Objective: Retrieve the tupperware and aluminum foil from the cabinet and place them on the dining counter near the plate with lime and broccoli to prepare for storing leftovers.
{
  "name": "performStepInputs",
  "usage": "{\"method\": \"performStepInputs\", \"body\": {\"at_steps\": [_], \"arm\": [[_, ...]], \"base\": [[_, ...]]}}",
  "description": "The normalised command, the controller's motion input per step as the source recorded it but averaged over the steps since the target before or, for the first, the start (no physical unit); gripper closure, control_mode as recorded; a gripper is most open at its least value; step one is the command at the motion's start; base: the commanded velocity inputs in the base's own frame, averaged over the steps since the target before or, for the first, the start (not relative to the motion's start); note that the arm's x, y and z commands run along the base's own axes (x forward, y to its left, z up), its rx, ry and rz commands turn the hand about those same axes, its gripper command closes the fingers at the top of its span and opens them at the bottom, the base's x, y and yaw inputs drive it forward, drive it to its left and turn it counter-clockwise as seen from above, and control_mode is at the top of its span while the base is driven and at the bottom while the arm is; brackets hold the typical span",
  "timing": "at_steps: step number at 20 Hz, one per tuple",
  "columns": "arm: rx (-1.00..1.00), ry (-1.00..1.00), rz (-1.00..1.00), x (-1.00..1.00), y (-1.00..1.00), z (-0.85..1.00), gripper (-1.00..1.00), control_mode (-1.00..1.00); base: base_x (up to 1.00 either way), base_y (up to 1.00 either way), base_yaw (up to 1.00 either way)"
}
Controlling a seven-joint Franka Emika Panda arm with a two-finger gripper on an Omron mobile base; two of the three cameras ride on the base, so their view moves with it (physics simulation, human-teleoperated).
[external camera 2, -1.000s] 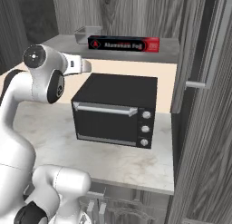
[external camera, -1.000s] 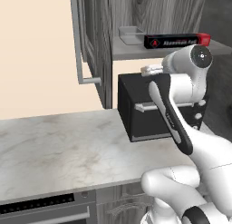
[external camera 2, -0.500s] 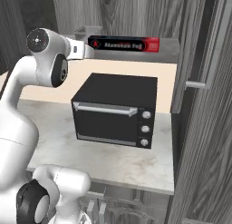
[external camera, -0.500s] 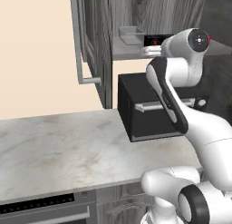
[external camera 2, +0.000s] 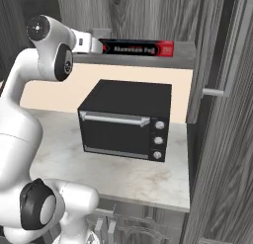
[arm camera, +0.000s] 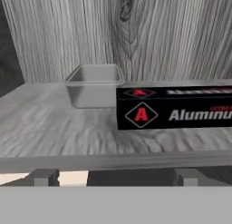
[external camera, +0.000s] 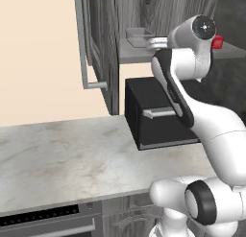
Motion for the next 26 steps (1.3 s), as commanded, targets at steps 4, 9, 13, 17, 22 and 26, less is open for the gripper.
{"method": "performStepInputs", "body": {"at_steps": [4, 9, 13, 17, 22, 26], "arm": [[0.0, 0.0, -0.11, 0.1, 0.0, -0.05, -1.0, -1.0], [0.0, 0.0, -0.12, 0.29, 0.0, -0.07, -1.0, -1.0], [0.0, 0.02, -0.11, 0.42, 0.0, -0.02, -1.0, -1.0], [0.01, 0.06, -0.09, 0.53, 0.0, -0.06, -1.0, -1.0], [0.0, 0.08, -0.09, 0.48, 0.06, -0.1, -1.0, -1.0], [0.0, 0.02, -0.12, 0.44, 0.04, -0.02, -1.0, -1.0]], "base": [[0.0, 0.0, 0.0], [0.0, 0.0, 0.0], [0.0, 0.0, 0.0], [0.0, 0.0, 0.0], [0.0, 0.0, 0.0], [0.0, 0.0, 0.0]]}}
